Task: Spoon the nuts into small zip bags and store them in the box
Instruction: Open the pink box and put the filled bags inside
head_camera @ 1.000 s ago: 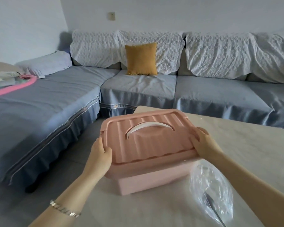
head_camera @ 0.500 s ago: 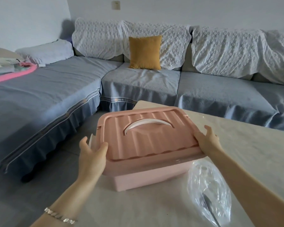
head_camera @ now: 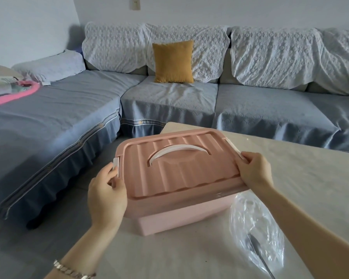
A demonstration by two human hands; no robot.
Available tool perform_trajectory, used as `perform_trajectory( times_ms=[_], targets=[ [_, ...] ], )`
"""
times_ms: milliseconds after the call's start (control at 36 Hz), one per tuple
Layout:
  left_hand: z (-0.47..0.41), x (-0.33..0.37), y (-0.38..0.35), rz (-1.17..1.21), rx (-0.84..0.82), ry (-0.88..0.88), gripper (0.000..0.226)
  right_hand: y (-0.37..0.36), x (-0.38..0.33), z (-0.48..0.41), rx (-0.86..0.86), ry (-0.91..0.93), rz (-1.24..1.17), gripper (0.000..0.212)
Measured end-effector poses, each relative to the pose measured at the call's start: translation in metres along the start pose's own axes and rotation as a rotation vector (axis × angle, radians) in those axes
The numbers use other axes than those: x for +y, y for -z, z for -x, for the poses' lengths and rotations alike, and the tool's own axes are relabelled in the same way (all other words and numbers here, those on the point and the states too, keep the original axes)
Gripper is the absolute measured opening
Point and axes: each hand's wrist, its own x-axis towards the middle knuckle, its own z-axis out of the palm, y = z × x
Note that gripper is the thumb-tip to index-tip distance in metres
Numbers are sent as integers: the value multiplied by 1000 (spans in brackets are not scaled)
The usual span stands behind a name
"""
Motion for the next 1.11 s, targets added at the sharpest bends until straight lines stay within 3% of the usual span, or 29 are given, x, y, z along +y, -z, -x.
perform_trajectory(
  times_ms=[139,306,444,528,611,778,917,1028,1111],
  targets=[
    [0,-4,-2,40,-16,47,31,6,-10,7,11,-20,-23,13],
    [-4,-4,0,152,-192,282,37,6,-26,50,-20,-206,-40,53],
    [-7,-4,-3,163,-231,319,37,2,-29,99,-77,-326,-235,63],
    [-7,-5,-3,157,-244,343,17,-3,-35,114,-134,-301,-413,41],
    [-10,-5,-2,158,-285,385,20,-12,-42,116,-144,-260,-478,30],
    [-10,1,-3,320,-424,514,17,-25,-42,53,-163,-104,-337,12],
    [-2,11,-20,465,-455,615,30,-47,-42,0,-232,-61,-190,17],
    [6,9,-43,505,-400,649,77,-50,-44,-20,-304,-42,-90,27],
    [15,3,-53,470,-342,575,84,-44,-45,-27,-409,-36,-88,40]
  ],
)
